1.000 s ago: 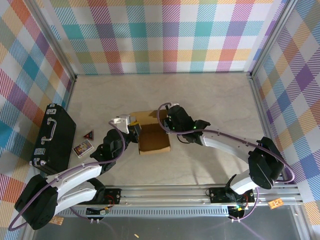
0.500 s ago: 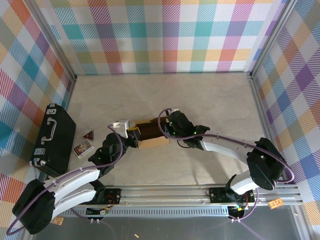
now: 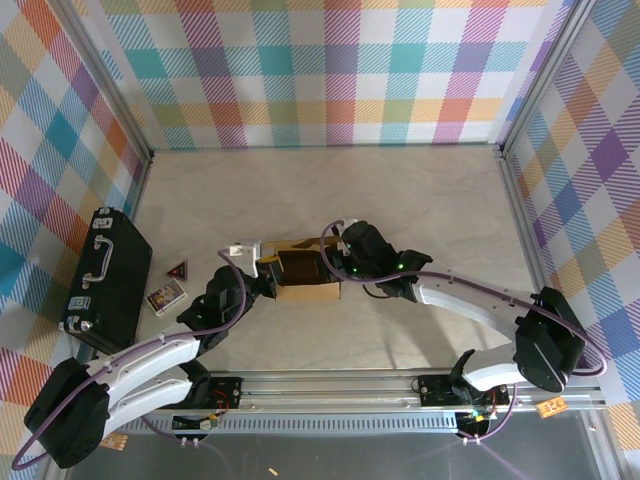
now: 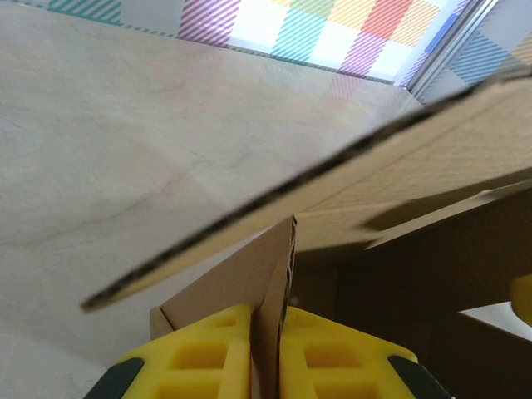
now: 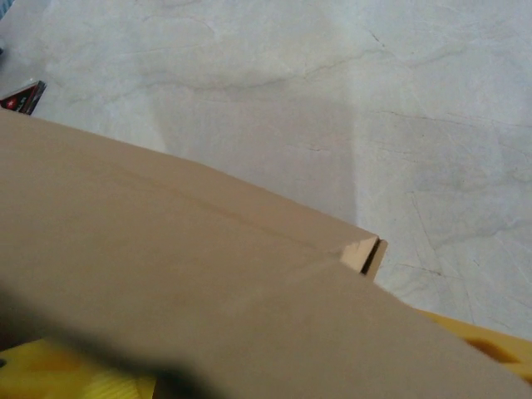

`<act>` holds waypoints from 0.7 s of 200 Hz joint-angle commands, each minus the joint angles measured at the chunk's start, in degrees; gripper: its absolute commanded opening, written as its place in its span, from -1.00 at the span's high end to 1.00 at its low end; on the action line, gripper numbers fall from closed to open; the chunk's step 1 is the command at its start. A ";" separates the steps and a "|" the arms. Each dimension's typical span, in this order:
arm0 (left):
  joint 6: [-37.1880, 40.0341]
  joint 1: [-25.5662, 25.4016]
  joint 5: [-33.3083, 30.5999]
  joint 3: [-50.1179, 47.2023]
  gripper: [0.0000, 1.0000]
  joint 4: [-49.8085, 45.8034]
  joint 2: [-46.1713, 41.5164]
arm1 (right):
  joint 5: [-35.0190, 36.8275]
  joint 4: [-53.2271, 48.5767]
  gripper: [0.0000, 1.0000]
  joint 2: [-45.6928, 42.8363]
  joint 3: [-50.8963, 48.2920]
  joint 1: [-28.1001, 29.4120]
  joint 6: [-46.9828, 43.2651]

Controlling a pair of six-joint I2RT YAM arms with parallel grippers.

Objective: Fold the paper box

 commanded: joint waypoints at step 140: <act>-1.47 -0.67 2.47 2.34 0.73 -1.99 2.69 | -15.50 -12.84 -0.75 -15.63 6.81 -0.16 -58.87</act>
